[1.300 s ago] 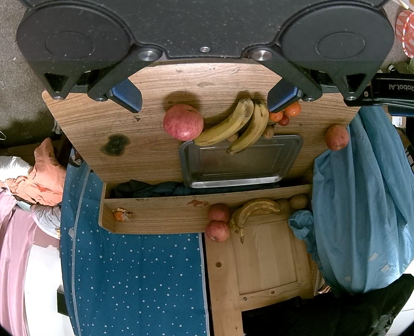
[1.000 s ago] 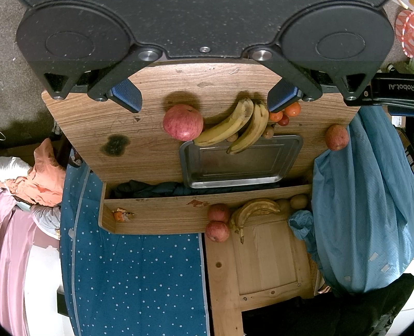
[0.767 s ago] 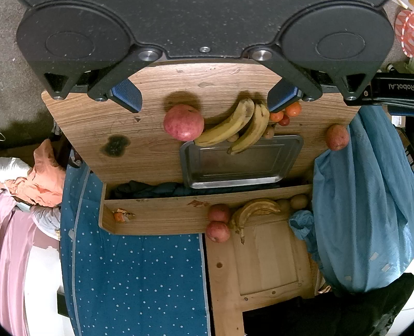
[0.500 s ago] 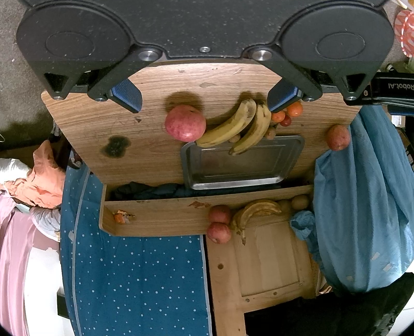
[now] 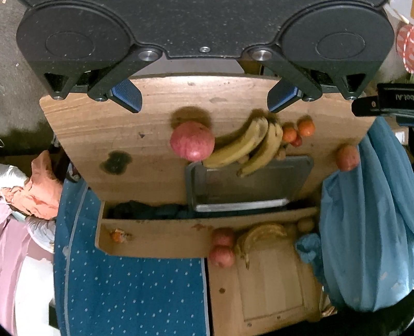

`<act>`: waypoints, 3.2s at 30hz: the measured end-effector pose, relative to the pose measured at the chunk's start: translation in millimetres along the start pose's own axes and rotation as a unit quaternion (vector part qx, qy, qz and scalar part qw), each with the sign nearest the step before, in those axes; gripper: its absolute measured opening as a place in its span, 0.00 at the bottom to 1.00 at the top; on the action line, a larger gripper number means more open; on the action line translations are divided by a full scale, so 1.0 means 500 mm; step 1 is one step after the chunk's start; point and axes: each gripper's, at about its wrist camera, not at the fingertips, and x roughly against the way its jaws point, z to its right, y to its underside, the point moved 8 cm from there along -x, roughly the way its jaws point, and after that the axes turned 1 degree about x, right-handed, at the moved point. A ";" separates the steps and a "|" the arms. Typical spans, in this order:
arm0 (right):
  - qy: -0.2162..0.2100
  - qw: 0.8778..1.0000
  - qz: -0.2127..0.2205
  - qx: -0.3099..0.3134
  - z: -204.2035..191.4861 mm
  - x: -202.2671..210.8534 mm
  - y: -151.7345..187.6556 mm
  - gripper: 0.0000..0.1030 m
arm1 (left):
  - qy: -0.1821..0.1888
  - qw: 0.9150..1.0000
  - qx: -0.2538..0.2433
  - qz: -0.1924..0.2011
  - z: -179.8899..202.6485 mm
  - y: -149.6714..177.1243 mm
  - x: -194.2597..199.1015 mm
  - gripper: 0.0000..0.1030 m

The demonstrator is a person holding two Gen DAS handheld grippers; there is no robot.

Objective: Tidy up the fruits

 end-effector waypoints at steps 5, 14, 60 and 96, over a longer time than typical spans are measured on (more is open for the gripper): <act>-0.011 1.000 -0.021 0.012 0.016 -0.029 -0.004 0.99 | -0.016 1.000 0.003 -0.021 0.017 0.000 -0.020 1.00; -0.045 0.996 -0.056 0.046 0.069 -0.090 -0.018 0.99 | -0.057 0.995 0.024 -0.073 0.057 0.000 -0.066 1.00; -0.130 0.922 -0.086 0.354 -0.254 -0.315 -0.109 0.99 | 0.043 0.974 -0.164 -0.152 -0.055 -0.087 -0.309 0.99; -0.285 0.770 -0.114 0.559 -0.347 -0.353 -0.068 0.41 | 0.130 0.973 -0.071 -0.176 -0.028 -0.096 -0.353 0.46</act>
